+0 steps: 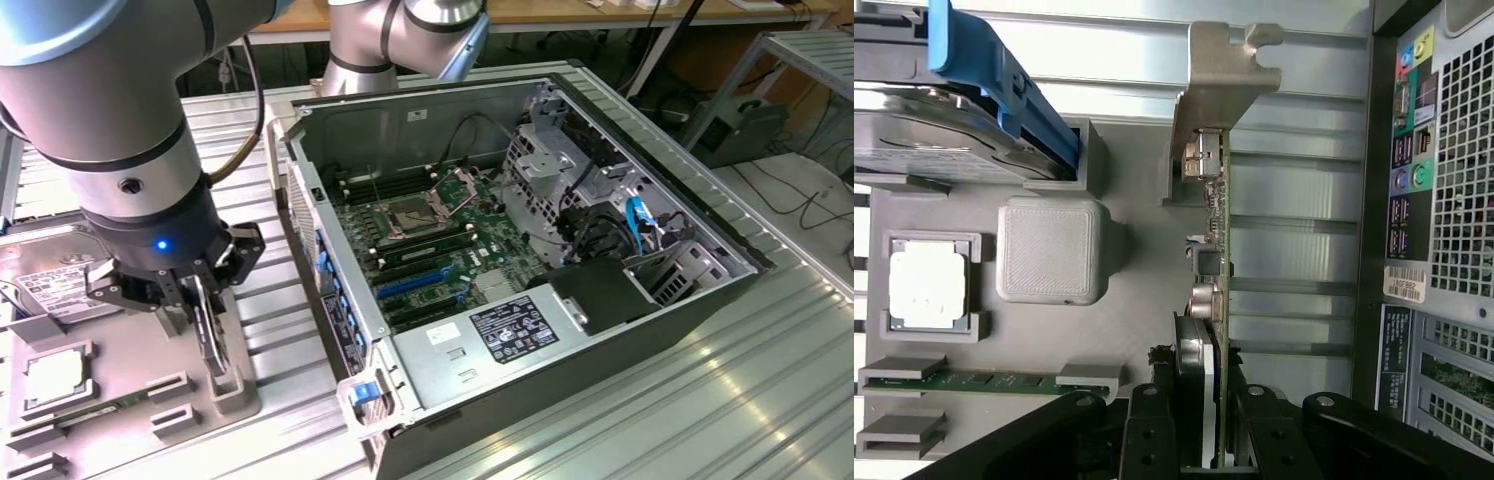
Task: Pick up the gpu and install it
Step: 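Pick up the gpu and move the gpu toward the slot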
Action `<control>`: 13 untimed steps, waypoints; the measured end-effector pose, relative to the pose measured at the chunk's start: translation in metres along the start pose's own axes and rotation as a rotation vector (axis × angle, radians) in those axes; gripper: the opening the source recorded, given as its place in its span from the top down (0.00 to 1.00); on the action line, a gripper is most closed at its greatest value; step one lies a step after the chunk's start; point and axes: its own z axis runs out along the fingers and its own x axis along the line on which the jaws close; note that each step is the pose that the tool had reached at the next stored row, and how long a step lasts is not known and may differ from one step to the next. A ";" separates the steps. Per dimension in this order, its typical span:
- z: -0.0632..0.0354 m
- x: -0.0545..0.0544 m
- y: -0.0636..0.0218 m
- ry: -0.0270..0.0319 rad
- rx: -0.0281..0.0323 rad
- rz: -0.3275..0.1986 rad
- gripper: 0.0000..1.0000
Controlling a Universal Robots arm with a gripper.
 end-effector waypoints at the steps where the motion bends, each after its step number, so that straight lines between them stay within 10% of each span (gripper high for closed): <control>1: -0.0002 0.000 -0.0001 0.0001 -0.0003 0.000 0.72; 13: -0.0024 0.000 -0.0013 -0.0006 -0.0092 0.000 0.72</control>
